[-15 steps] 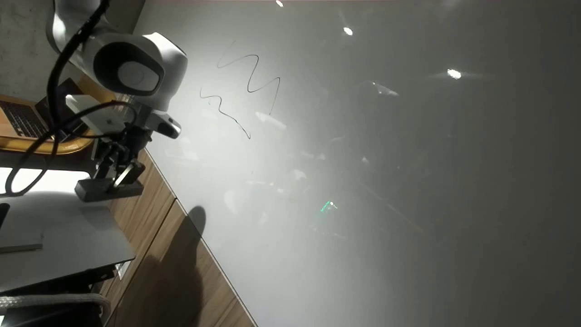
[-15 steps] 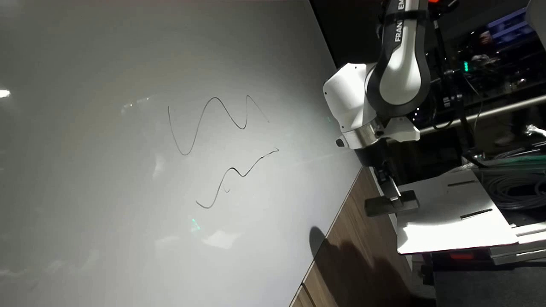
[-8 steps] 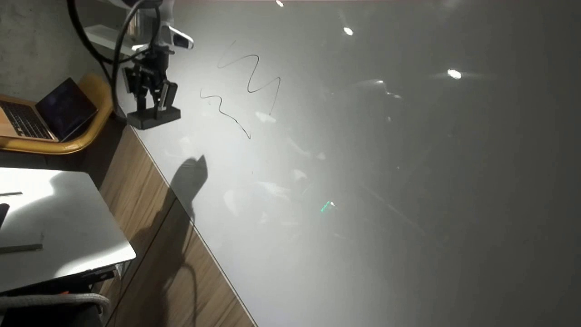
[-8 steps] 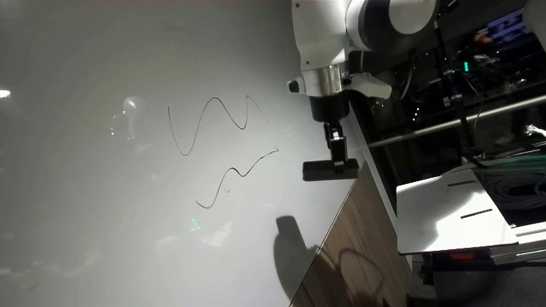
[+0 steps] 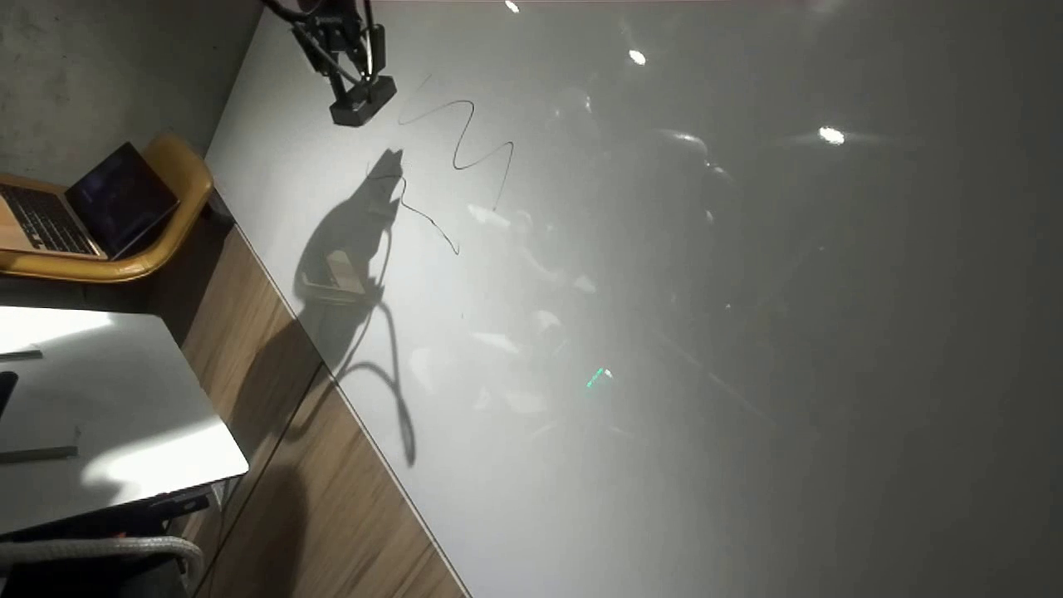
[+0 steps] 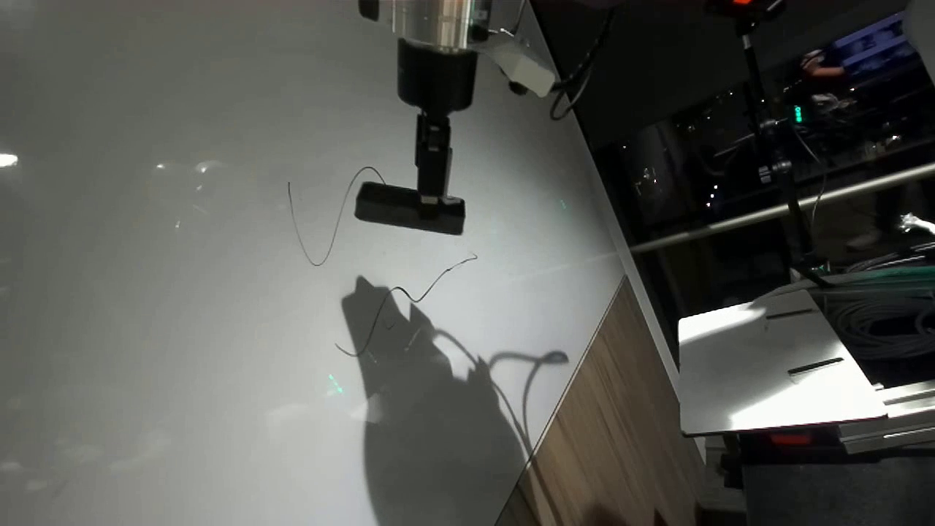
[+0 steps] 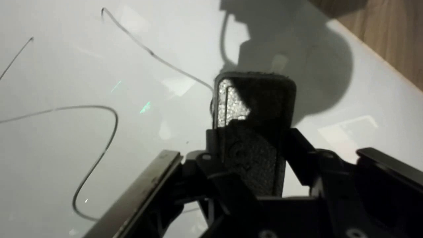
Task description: Use the duster to clean the board
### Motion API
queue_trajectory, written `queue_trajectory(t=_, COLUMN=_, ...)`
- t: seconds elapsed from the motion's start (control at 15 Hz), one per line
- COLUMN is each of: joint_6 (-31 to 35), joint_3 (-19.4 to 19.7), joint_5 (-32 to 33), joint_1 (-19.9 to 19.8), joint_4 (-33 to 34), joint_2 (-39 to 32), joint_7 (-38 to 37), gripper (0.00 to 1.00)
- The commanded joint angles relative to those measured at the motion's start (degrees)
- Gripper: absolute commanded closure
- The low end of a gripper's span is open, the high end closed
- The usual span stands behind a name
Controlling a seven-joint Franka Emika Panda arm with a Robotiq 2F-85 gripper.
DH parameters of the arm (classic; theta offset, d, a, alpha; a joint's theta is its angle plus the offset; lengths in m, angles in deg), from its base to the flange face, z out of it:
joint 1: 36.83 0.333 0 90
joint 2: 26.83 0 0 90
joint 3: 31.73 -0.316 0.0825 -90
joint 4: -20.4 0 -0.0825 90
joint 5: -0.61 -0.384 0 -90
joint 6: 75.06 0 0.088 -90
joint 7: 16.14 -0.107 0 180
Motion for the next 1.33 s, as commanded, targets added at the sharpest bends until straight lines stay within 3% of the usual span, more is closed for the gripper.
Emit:
queue_trajectory(t=0.0, joint_6=-0.2, joint_3=-0.2, joint_5=8.3, joint_1=-2.7, joint_4=8.7, joint_2=-5.4, joint_7=-3.7, gripper=0.72)
queue_trajectory(t=0.2, joint_6=-0.7, joint_3=-0.2, joint_5=16.1, joint_1=-2.2, joint_4=13.4, joint_2=-8.8, joint_7=-8.6, gripper=0.72)
queue_trajectory(t=0.53, joint_6=-2.7, joint_3=0.6, joint_5=24.4, joint_1=3.2, joint_4=20.6, joint_2=-17.0, joint_7=-15.9, gripper=0.72)
queue_trajectory(t=0.87, joint_6=-3.9, joint_3=3.6, joint_5=25.0, joint_1=8.1, joint_4=25.4, joint_2=-22.3, joint_7=-16.9, gripper=0.72)
queue_trajectory(t=1.27, joint_6=-2.3, joint_3=8.2, joint_5=21.8, joint_1=8.8, joint_4=27.2, joint_2=-22.6, joint_7=-15.6, gripper=0.72)
